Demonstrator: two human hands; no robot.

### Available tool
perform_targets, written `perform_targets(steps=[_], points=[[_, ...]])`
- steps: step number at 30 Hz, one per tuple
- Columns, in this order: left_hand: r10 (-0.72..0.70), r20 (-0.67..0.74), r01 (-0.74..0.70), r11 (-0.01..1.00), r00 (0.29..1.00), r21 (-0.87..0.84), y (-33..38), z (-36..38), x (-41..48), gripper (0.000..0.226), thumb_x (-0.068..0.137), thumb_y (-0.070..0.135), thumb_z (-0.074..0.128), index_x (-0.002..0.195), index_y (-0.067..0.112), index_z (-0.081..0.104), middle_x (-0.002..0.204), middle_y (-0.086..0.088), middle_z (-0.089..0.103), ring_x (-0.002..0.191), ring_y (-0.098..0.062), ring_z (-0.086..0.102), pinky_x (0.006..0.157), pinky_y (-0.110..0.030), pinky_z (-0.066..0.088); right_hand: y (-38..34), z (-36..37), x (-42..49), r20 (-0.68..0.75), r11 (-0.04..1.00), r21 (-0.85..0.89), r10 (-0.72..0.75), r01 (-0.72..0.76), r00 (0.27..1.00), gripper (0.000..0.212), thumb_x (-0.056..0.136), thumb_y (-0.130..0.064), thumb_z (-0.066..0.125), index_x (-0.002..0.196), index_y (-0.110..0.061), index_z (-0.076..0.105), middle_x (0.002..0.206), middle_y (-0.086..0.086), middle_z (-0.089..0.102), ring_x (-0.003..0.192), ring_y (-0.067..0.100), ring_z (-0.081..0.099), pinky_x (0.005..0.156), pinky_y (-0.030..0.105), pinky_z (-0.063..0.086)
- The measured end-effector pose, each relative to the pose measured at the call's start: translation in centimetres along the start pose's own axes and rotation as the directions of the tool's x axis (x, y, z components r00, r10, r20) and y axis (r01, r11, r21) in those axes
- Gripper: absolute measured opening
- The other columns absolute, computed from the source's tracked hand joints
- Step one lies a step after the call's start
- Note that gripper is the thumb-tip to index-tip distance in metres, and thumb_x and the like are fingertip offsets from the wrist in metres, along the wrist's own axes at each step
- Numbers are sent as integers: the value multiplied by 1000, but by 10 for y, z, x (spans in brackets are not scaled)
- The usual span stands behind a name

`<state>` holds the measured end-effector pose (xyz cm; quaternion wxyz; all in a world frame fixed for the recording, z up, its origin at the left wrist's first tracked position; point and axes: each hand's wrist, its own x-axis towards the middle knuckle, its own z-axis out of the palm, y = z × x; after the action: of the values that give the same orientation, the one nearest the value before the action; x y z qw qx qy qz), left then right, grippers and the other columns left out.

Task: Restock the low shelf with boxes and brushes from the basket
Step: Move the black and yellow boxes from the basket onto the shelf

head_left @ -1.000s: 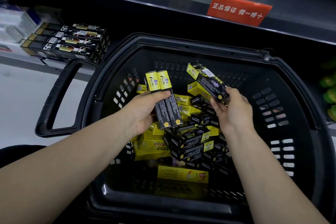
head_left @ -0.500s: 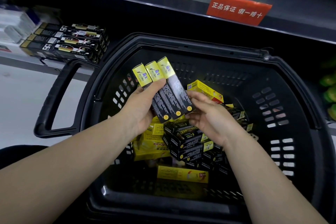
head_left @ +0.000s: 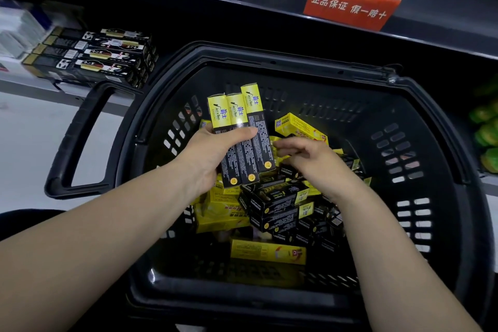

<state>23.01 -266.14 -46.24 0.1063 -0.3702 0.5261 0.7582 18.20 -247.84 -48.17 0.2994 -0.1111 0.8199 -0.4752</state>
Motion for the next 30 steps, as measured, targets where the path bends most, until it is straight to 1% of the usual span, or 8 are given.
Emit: perform_targets(steps=[5, 14, 17, 19, 22, 24, 26, 30], points=[[20, -46, -19, 1000, 999, 15, 2, -2, 4, 54, 62, 18, 84, 111, 17, 61, 91, -1, 74, 81, -17, 70, 62, -30, 53, 16, 0, -5, 388, 863, -503, 273, -46, 880, 69, 75, -6, 72, 132, -33, 44, 135, -6, 41, 125, 15, 43, 100, 34, 44], [22, -40, -21, 999, 999, 36, 1, -2, 3, 53, 62, 17, 83, 110, 17, 61, 87, 1, 74, 76, -14, 71, 58, -27, 51, 22, 19, -1, 335, 821, -560, 105, 108, 937, 82, 65, -28, 84, 136, -32, 43, 136, -3, 35, 126, 17, 35, 104, 33, 37], [13, -32, -12, 999, 999, 43, 2, -2, 2, 53, 63, 16, 83, 111, 17, 61, 91, -1, 73, 81, -17, 70, 62, -30, 51, 21, 12, -2, 324, 875, -464, 22, 138, 946, 51, 74, -26, 78, 122, -29, 60, 115, -6, 54, 106, 13, 51, 93, 29, 44], [16, -36, -15, 999, 999, 36, 3, -2, 1, 49, 65, 16, 82, 110, 16, 61, 91, -1, 73, 81, -17, 70, 61, -29, 51, 16, 2, -3, 205, 906, -400, -59, 138, 977, 18, 80, -26, 72, 95, -34, 67, 90, -12, 62, 85, 11, 59, 75, 28, 47], [26, -44, -25, 999, 999, 20, 5, -5, 0, 45, 68, 15, 80, 109, 16, 62, 90, 0, 73, 76, -13, 70, 55, -24, 51, 9, -16, -1, -250, 951, -299, -158, 79, 955, 8, 84, -26, 63, 85, -30, 56, 84, -8, 65, 79, 13, 62, 64, 29, 45], [16, -35, -15, 1000, 999, 26, 4, -7, 0, 48, 68, 16, 80, 112, 15, 62, 93, -2, 73, 80, -15, 70, 58, -26, 52, 3, -21, -2, -509, 997, 3, -70, 83, 858, 20, 80, -30, 63, 96, -29, 50, 93, -7, 65, 84, 8, 63, 63, 25, 46], [-6, -20, 6, 999, 1000, 34, 1, -7, -1, 51, 67, 16, 80, 115, 14, 61, 96, -3, 73, 84, -18, 70, 62, -29, 52, -2, -20, -3, -574, 909, 366, 52, 199, 818, 32, 75, -28, 64, 99, -35, 45, 99, -5, 62, 89, 9, 64, 67, 24, 52], [-41, 9, 40, 999, 999, 21, -2, -5, -3, 55, 66, 16, 80, 117, 13, 60, 97, -4, 73, 84, -18, 70, 62, -29, 52, -8, -11, -3, -489, 607, 748, 227, 270, 842, 34, 86, -12, 63, 110, -34, 55, 114, 7, 61, 97, 21, 67, 70, 27, 56]])
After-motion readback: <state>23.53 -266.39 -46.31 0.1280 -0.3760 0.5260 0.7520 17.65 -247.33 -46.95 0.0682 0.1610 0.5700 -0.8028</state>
